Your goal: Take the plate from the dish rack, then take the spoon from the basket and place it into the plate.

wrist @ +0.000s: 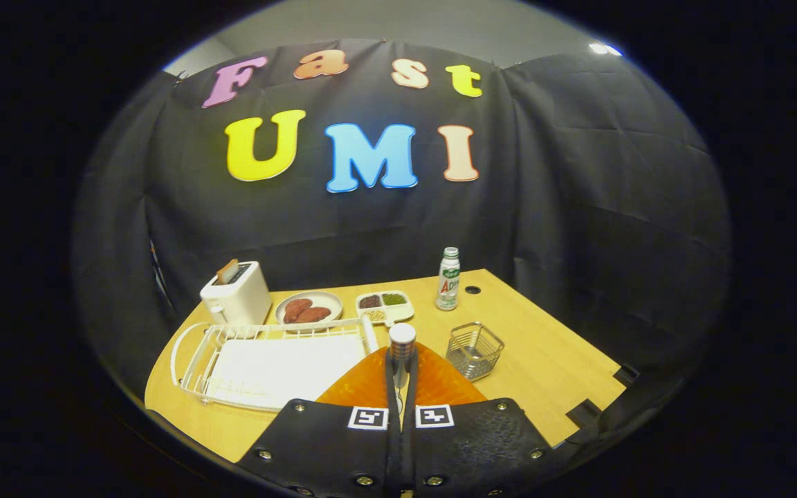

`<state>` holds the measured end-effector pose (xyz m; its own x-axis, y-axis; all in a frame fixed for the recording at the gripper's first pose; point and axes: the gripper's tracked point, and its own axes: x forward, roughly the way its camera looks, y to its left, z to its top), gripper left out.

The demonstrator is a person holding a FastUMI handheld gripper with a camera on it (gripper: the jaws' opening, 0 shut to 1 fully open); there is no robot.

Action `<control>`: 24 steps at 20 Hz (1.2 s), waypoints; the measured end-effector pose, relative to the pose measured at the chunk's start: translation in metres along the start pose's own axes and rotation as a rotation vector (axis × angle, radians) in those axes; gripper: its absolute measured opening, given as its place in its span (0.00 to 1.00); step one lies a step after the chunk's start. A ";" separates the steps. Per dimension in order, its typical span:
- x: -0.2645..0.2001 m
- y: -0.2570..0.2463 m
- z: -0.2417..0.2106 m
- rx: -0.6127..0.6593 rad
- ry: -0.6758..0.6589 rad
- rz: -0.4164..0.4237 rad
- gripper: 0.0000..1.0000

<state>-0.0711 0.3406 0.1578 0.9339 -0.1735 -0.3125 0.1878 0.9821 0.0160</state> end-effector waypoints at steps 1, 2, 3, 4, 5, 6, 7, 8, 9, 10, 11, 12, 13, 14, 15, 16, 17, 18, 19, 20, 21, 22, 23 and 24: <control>-0.006 0.011 -0.010 -0.013 0.012 0.025 0.00; -0.010 0.022 -0.019 -0.026 0.023 0.049 0.00; -0.014 0.033 -0.028 -0.037 0.035 0.072 0.00; -0.018 0.043 -0.036 -0.044 0.046 0.091 0.00; -0.020 0.051 -0.046 -0.052 0.057 0.106 0.00; -0.022 0.060 -0.054 -0.057 0.067 0.122 0.00; -0.024 0.068 -0.063 -0.062 0.079 0.136 0.00; -0.024 0.075 -0.071 -0.067 0.091 0.148 0.00; -0.024 0.083 -0.078 -0.070 0.103 0.158 0.00; -0.024 0.089 -0.085 -0.071 0.116 0.168 0.00; -0.023 0.094 -0.094 -0.072 0.131 0.177 0.00; -0.023 0.097 -0.099 -0.073 0.139 0.181 0.00; -0.023 0.100 -0.104 -0.075 0.146 0.182 0.00; -0.022 0.100 -0.109 -0.078 0.155 0.177 0.01; -0.021 0.100 -0.115 -0.077 0.164 0.173 0.00; -0.019 0.100 -0.119 -0.071 0.172 0.172 0.00; -0.018 0.101 -0.124 -0.063 0.182 0.172 0.00; -0.019 0.101 -0.126 -0.058 0.192 0.173 0.01; -0.015 0.100 -0.126 -0.048 0.178 0.171 0.00; -0.015 0.100 -0.127 -0.046 0.185 0.170 0.00; -0.016 0.100 -0.124 -0.039 0.179 0.171 0.01; -0.015 0.100 -0.123 -0.039 0.179 0.170 0.01; -0.013 0.099 -0.125 -0.036 0.178 0.168 0.02; -0.014 0.097 -0.124 -0.030 0.176 0.165 0.05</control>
<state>-0.1034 0.4476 0.0461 0.8832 0.0027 -0.4690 0.0254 0.9982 0.0537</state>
